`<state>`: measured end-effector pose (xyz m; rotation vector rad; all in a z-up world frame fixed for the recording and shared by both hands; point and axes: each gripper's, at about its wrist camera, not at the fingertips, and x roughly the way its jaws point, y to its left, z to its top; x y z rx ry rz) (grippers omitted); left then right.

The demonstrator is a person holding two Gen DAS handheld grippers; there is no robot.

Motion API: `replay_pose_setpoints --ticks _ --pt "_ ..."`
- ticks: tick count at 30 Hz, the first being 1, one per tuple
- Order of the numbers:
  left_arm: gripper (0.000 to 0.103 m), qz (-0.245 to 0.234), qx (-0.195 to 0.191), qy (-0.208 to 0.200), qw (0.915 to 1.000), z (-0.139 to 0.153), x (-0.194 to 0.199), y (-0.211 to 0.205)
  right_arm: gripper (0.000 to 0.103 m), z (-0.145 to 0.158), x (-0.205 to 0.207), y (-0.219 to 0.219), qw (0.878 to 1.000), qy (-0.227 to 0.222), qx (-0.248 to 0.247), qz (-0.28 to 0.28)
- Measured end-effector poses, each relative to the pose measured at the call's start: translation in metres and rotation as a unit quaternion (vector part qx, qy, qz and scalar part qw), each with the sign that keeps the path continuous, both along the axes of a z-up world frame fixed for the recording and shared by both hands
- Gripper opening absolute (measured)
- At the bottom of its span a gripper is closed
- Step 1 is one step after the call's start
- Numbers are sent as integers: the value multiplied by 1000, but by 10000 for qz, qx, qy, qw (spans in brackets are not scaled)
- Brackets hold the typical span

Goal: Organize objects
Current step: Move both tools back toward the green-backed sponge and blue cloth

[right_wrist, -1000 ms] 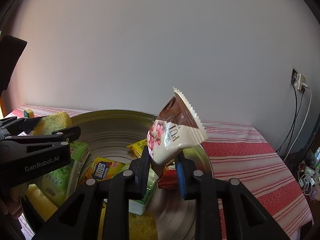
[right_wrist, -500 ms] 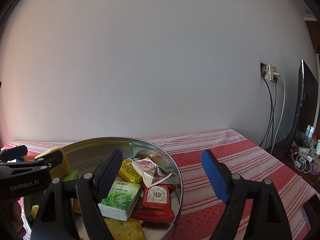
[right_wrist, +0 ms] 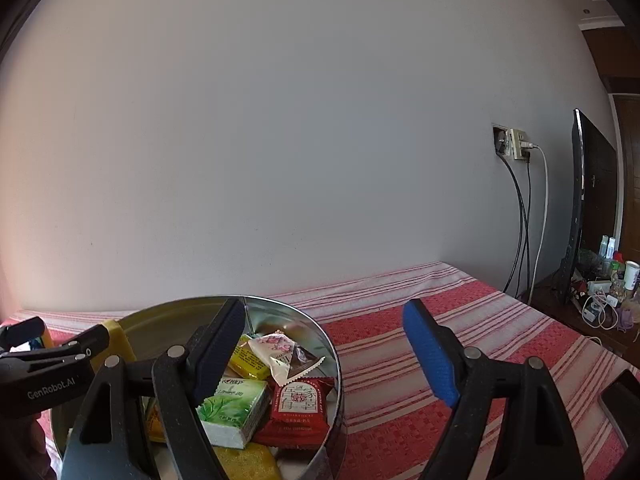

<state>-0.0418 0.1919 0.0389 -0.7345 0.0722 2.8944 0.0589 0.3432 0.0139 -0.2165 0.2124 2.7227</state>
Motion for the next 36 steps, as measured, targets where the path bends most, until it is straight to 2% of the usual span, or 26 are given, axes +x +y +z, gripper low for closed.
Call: replay_pose_setpoints --ticks 3,7,10,18,22,24,30,36 --pt "102 32 27 117 9999 2 4 -5 83 3 11 3 9988 422 -164 -174" --pt "102 225 -42 515 9984 6 13 -14 83 4 14 8 9977 519 -231 -380" --pt "102 280 -80 665 9974 5 17 -21 83 3 16 9 9967 561 -237 -540" --pt "102 430 -58 677 9968 -3 15 -42 83 4 23 7 9938 577 -227 -923" --pt "102 415 -23 685 9968 -5 16 -46 91 5 28 -3 9912 609 -15 -1176" --pt "102 393 -31 723 9966 -6 17 -45 97 5 33 -6 9905 695 -38 -1188" --pt "102 364 -115 801 9961 -10 21 -44 98 2 47 -9 9903 857 -458 -992" --pt "102 368 54 745 9965 -10 23 -53 98 2 45 -24 9924 744 -380 -898"
